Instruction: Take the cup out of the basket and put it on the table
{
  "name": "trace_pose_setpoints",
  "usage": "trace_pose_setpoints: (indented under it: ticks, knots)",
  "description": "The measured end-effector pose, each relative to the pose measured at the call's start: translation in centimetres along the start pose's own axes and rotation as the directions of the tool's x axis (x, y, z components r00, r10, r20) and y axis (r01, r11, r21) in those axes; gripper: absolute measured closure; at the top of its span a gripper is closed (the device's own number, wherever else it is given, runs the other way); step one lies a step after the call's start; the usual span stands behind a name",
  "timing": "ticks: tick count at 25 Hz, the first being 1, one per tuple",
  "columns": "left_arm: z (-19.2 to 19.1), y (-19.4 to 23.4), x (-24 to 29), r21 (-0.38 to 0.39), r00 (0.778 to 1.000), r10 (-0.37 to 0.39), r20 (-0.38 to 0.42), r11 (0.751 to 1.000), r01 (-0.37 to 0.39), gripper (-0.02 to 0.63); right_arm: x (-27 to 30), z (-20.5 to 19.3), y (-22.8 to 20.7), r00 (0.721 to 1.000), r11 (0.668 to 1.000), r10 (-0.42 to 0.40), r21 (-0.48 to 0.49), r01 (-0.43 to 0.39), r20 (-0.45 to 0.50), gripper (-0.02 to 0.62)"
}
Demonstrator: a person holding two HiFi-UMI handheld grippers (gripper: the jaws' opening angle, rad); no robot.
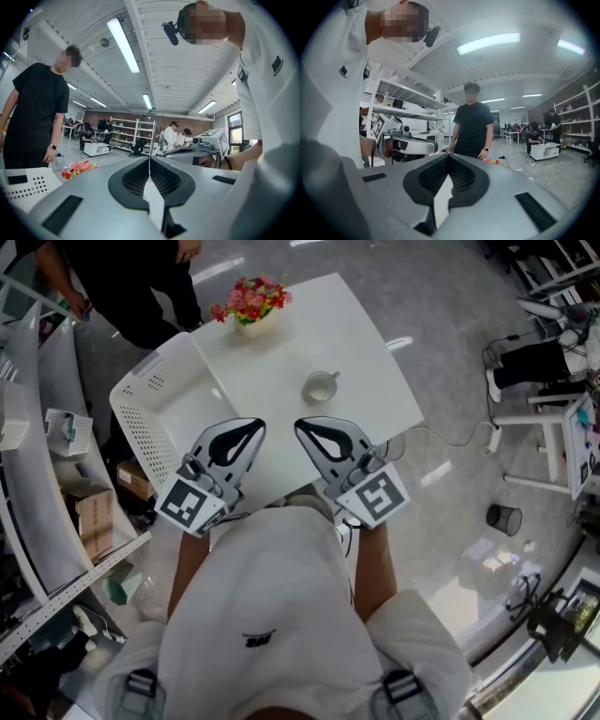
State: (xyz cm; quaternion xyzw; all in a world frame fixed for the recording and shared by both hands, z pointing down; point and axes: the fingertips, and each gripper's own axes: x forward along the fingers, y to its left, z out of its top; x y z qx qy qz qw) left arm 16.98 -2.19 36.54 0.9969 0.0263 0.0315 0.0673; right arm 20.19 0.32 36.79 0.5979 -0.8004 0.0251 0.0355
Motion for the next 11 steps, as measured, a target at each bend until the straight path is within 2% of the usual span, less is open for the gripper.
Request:
trace_pose_setpoints:
  ticks: [11]
  knots:
    - [-0.12, -0.02, -0.39, 0.003, 1.000, -0.006, -0.008, 1.000, 0.006, 0.591, 0.07, 0.62, 0.54, 1.000, 1.000, -0.008, -0.005, 0.008, 0.012, 0.589]
